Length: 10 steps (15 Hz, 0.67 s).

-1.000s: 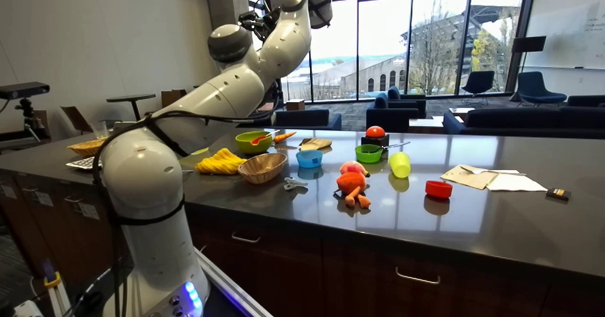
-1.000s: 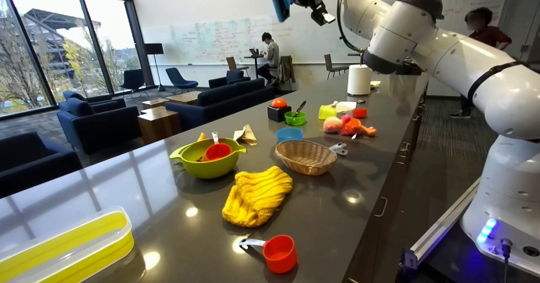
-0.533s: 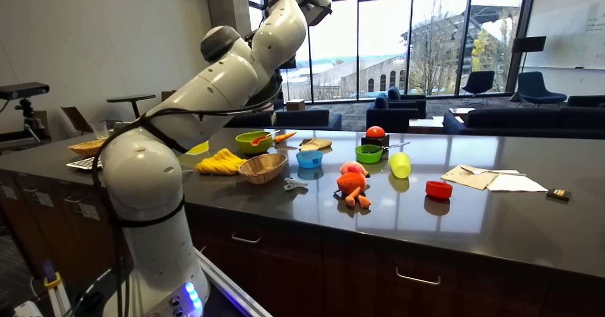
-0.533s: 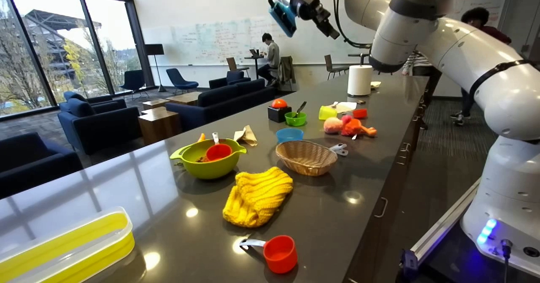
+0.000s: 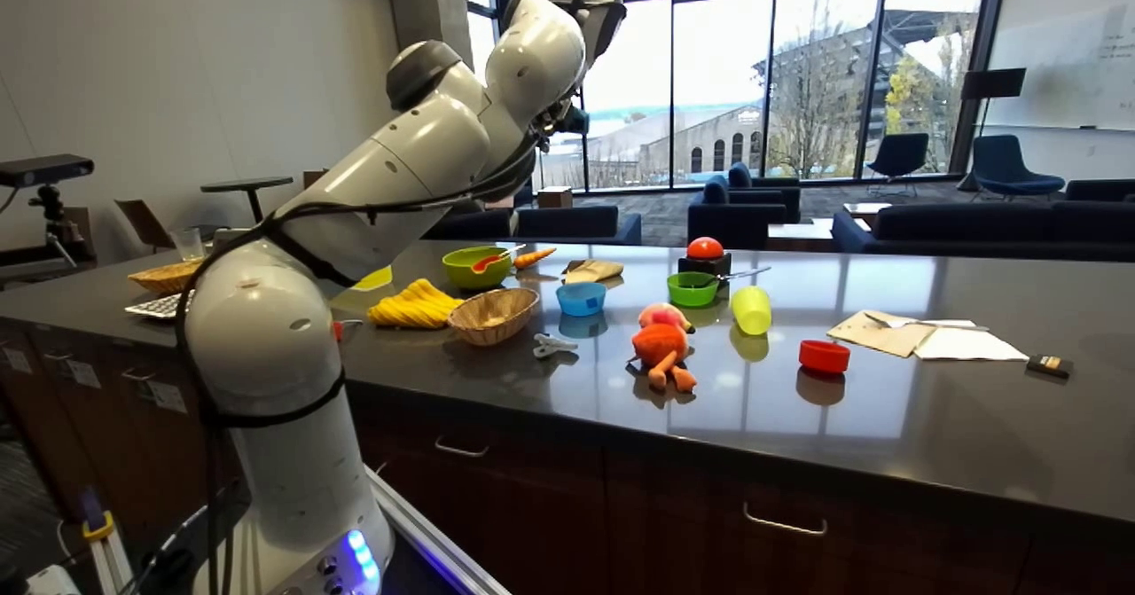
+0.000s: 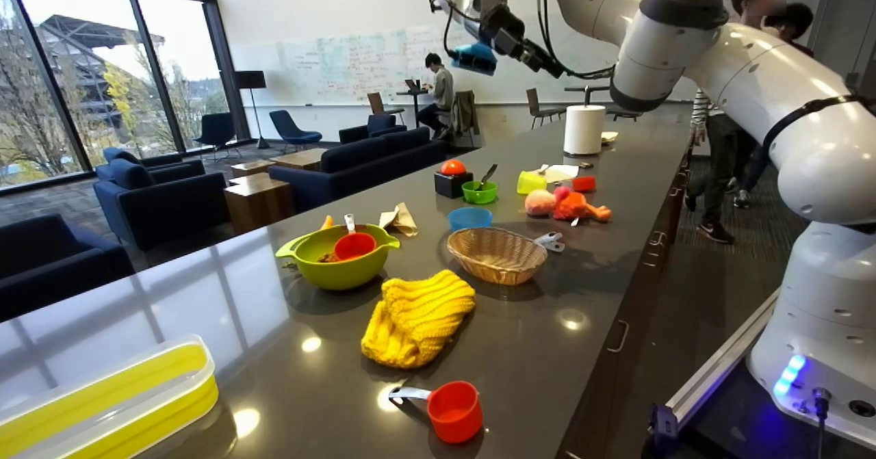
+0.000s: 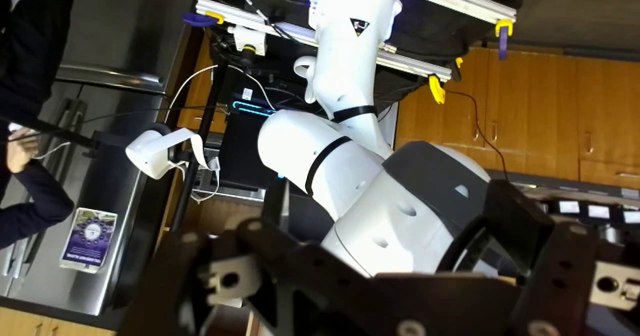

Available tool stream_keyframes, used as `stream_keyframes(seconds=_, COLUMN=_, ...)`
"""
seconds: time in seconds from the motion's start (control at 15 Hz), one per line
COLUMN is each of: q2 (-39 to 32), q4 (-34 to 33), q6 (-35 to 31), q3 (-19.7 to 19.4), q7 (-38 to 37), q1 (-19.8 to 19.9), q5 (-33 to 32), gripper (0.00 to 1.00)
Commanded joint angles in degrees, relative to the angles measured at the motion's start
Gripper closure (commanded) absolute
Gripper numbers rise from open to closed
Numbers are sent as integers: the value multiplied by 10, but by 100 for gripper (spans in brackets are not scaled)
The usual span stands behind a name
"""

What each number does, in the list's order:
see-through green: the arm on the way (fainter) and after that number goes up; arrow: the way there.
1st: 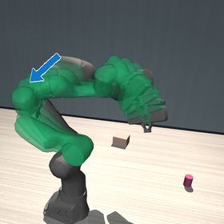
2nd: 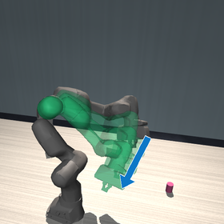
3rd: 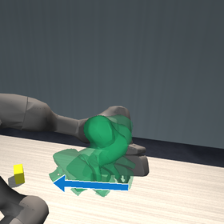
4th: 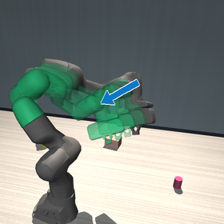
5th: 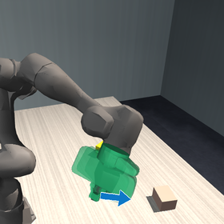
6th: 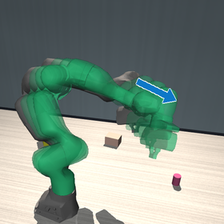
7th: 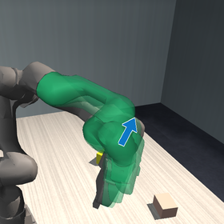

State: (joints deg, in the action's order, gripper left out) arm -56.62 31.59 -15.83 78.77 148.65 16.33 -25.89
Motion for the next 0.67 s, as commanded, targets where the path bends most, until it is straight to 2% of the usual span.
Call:
stream_keyframes(seconds=0.0, q2=21, q4=58, q6=0, q3=-55, q7=-11, q1=49, q5=-20, gripper=0)
stream_keyframes(seconds=0.2, q2=27, q4=85, q6=0, q3=-121, q7=-72, q1=77, q5=33, gripper=0)
stream_keyframes(seconds=0.33, q2=36, q4=103, q6=0, q3=-172, q7=-135, q1=90, q5=101, gripper=0)
stream_keyframes(seconds=0.47, q2=51, q4=130, q6=0, q3=-226, q7=-221, q1=104, q5=204, gripper=0)
stream_keyframes(seconds=0.53, q2=55, q4=165, q6=0, q3=-240, q7=-261, q1=121, q5=257, gripper=0)
stream_keyframes(seconds=0.6, q2=19, q4=97, q6=1, q3=-209, q7=-211, q1=90, q5=193, gripper=0)
